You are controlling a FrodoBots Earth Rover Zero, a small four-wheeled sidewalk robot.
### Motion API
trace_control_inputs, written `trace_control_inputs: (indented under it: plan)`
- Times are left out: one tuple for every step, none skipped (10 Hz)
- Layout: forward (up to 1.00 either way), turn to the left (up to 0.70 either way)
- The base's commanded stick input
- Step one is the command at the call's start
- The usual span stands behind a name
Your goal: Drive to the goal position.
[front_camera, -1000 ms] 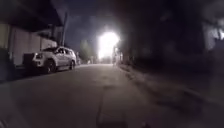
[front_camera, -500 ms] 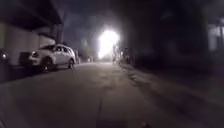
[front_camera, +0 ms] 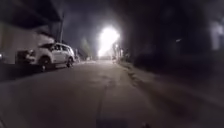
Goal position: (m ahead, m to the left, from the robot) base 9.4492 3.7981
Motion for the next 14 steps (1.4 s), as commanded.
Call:
trace_control_inputs:
  plan:
    - [0.50,0.00]
    - [0.50,0.00]
    - [0.50,0.00]
    - [0.50,0.00]
    - [0.50,0.00]
    - [0.50,0.00]
    - [0.50,0.00]
    - [0.50,0.00]
    - [0.50,0.00]
    - [0.50,0.00]
    - [0.50,0.00]
    - [0.50,0.00]
    - [0.50,0.00]
    - [0.50,0.00]
